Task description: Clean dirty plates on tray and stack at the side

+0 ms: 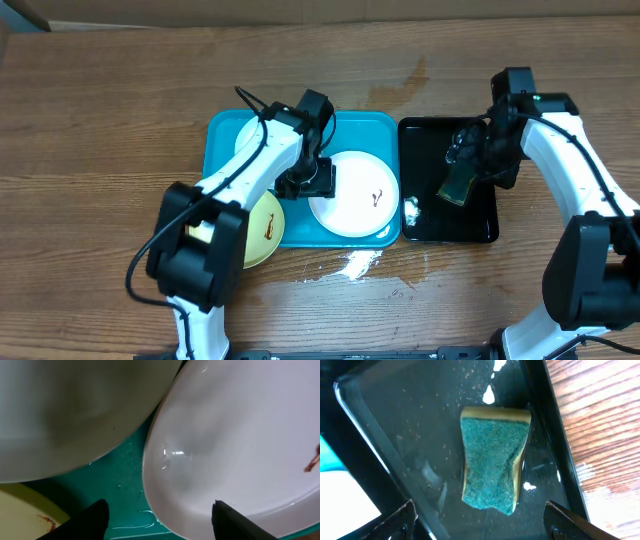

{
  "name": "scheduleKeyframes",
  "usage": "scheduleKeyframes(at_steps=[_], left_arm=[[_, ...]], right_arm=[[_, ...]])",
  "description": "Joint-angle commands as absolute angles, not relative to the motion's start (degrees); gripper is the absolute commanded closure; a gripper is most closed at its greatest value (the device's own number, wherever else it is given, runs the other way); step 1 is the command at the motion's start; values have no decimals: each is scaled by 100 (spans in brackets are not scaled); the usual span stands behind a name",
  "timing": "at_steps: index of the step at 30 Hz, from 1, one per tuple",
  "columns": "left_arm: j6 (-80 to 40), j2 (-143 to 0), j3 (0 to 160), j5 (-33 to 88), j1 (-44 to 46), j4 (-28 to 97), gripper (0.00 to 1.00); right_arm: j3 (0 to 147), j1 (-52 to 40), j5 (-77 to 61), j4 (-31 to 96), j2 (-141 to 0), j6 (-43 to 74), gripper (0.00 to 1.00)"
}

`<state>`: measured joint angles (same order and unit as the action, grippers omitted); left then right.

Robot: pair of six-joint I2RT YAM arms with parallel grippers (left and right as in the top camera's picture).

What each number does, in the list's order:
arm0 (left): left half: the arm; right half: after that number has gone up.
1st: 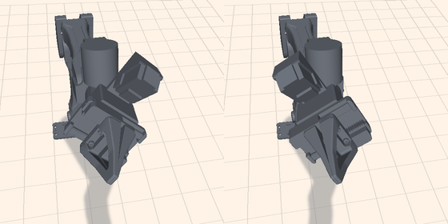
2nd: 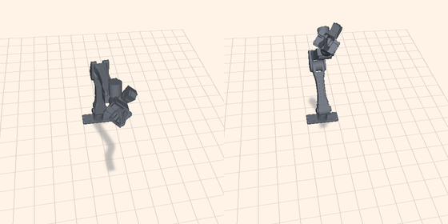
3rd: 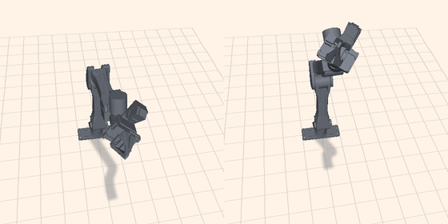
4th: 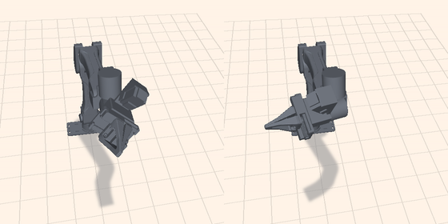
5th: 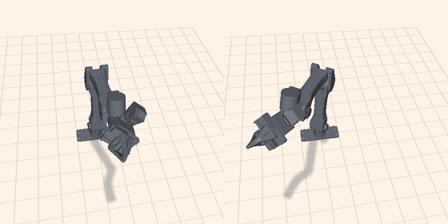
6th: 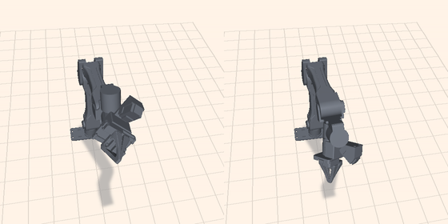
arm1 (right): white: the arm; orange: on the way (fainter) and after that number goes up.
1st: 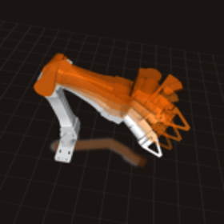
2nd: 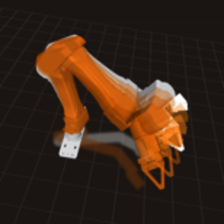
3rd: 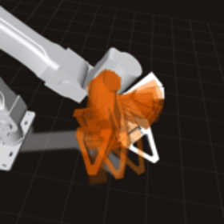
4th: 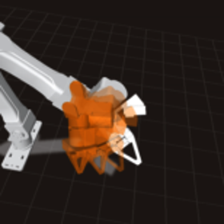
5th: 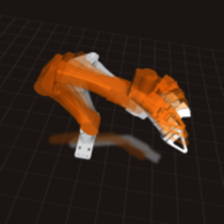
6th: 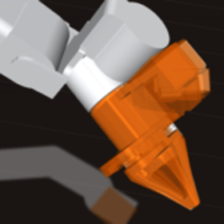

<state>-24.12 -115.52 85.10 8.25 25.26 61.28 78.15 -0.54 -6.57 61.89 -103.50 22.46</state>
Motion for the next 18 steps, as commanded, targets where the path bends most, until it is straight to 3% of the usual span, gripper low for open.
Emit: scheduleKeyframes(at_steps=[1, 4, 6, 10, 14, 18], left_arm=[[-2536, -11806, 8479, 773, 2556, 6119, 34], [-2600, -11889, 8479, 749, 2593, 6075, 37], [-2630, -11917, 8479, 749, 2598, 5968, 49], [-2862, -11970, 8477, 746, 2650, 5861, 50], [-2967, -11970, 8477, 694, 2742, 5752, 64], [-2985, -11970, 8477, 615, 2812, 5695, 65]], right_arm=[[7575, -102, -585, 6010, -10322, 2276, 17], [7500, -102, -587, 5870, -10322, 2274, 17], [7413, -108, -587, 5714, -10322, 2274, 18], [7150, -228, -587, 5443, -10322, 2228, 18], [7072, -416, -582, 5249, -10322, 2206, 18], [7072, -558, -123, 5118, -10322, 2215, 20]])
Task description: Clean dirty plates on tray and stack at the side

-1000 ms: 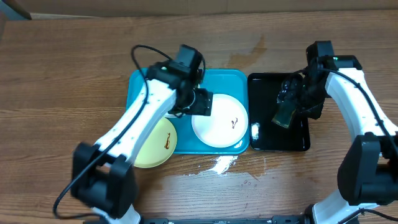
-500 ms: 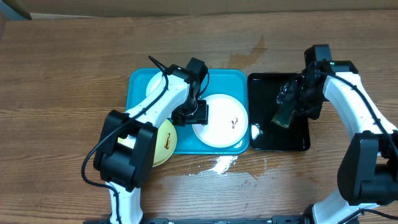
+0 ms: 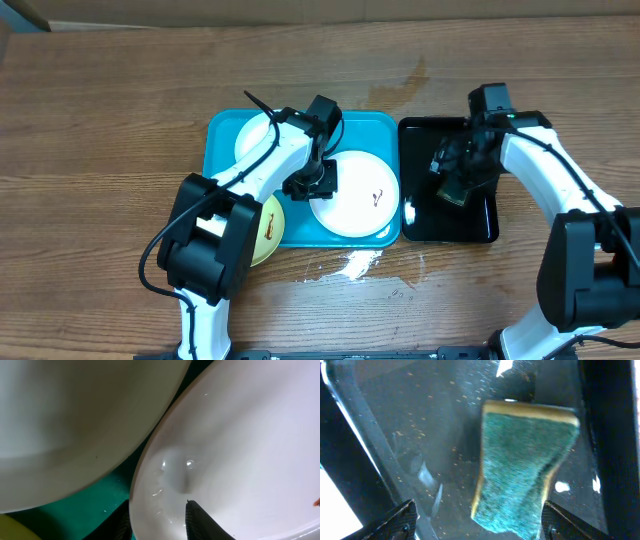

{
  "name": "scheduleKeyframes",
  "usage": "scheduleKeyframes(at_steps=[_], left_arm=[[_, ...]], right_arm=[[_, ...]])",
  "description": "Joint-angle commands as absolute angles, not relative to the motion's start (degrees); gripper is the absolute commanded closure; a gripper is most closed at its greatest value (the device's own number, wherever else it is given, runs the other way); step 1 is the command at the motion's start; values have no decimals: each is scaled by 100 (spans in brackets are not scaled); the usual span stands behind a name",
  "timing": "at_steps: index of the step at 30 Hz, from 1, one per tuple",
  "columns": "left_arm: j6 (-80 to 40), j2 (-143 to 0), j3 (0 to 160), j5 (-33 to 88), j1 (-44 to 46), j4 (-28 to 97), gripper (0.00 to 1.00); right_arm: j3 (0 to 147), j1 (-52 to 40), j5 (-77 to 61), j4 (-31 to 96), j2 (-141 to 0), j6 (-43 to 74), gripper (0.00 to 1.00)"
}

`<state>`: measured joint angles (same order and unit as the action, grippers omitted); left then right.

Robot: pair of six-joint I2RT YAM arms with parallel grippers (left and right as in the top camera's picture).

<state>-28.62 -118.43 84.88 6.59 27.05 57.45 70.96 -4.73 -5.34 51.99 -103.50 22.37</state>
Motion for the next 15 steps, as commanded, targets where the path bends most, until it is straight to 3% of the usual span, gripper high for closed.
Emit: scheduleKeyframes(at_steps=[1, 15], left_arm=[[-2987, -11970, 8477, 587, 2821, 5708, 67], [-3197, -11970, 8444, 379, 2858, 5649, 65]], right_arm=[[7072, -558, -86, 5094, -10322, 2215, 20], [6670, -556, 224, 4377, -10322, 2257, 20]])
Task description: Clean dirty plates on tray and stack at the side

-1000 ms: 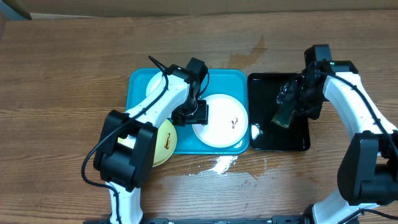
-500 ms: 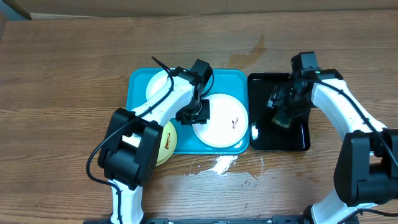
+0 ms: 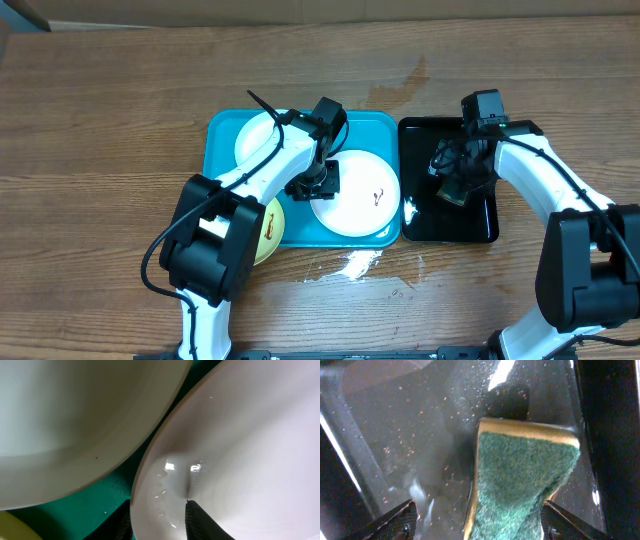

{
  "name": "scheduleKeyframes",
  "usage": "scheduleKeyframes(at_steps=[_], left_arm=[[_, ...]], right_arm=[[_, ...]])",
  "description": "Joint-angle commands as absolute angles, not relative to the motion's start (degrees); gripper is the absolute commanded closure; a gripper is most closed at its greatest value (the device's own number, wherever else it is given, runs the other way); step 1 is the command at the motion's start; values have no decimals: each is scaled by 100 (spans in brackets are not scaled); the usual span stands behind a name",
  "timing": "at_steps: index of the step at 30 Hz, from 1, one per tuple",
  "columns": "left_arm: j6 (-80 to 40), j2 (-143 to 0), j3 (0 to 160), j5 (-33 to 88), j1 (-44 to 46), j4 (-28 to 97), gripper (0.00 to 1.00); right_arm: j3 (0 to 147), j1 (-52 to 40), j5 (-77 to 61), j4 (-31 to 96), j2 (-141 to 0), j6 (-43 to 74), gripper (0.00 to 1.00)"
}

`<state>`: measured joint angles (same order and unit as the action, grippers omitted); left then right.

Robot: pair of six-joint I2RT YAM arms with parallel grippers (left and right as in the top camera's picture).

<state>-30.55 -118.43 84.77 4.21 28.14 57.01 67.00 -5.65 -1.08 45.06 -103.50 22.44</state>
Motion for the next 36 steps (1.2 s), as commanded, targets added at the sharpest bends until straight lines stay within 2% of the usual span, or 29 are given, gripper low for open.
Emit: scheduleKeyframes(at_steps=[1, 10, 19, 21, 24, 27, 36], left_arm=[[-3197, -11970, 8444, 379, 2858, 5649, 64], [-3199, -11970, 8444, 379, 2858, 5623, 60], [-3197, -11970, 8274, 268, 2888, 5378, 57], [-3197, -11970, 8274, 126, 2888, 5391, 62], [-3179, -11970, 8274, 91, 2888, 5452, 83], [-2991, -11966, 8276, 86, 2888, 5732, 93], [-3251, -11959, 8276, -117, 2906, 6152, 93]], right_arm=[[6670, -556, 364, 4342, -10322, 2259, 20], [6602, -556, 447, 4403, -10322, 2257, 20], [6195, -556, 534, 3789, -10322, 2252, 18], [6195, -556, 532, 3756, -10322, 2255, 18], [6195, -556, 532, 3756, -10322, 2255, 20], [6276, -556, 528, 3811, -10318, 2252, 21], [6388, -556, -270, 3911, -10320, 1603, 21]])
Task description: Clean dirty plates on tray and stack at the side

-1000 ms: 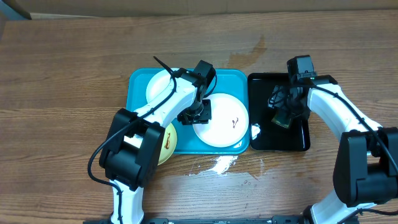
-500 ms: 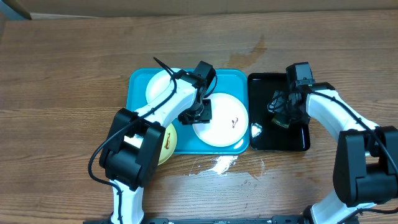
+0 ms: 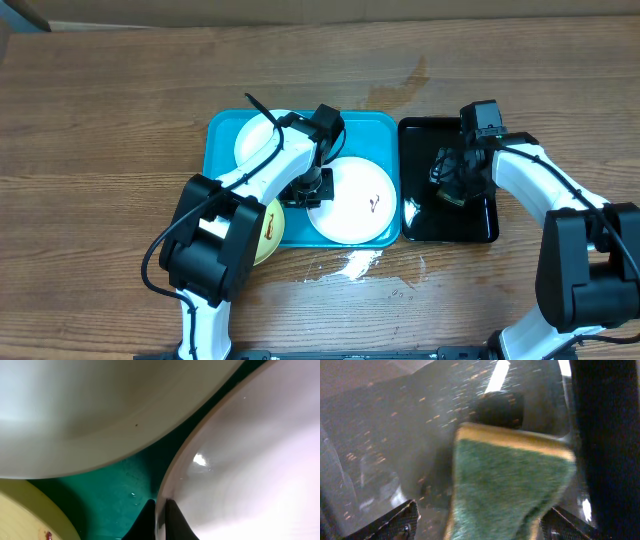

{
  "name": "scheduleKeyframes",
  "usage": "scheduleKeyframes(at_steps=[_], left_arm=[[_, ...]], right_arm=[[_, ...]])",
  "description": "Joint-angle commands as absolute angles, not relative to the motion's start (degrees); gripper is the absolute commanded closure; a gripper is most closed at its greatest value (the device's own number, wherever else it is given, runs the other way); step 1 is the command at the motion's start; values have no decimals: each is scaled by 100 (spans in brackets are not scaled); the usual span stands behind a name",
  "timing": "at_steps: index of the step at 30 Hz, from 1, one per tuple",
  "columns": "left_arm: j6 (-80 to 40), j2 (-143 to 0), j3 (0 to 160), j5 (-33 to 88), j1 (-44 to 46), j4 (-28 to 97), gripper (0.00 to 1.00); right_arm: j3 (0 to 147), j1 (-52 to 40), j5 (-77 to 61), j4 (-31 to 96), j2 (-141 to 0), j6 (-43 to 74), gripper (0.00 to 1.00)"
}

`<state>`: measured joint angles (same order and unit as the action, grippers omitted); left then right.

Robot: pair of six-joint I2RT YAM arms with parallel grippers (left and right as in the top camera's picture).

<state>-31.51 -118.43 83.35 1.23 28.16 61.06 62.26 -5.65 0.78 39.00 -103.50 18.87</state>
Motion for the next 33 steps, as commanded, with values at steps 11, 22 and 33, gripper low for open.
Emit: scheduleKeyframes(at_steps=[11, 22, 33], left_arm=[[-3258, -11961, 8276, -108, 2923, 5924, 55], [-3260, -11961, 8274, -106, 2928, 5625, 62], [-3260, -11961, 8274, -106, 2928, 5607, 63]], right_arm=[[6375, -556, 67, 3489, -10322, 1627, 23], [6375, -556, -342, 3962, -10322, 1651, 26], [6348, -556, -126, 4394, -10322, 1802, 35]])
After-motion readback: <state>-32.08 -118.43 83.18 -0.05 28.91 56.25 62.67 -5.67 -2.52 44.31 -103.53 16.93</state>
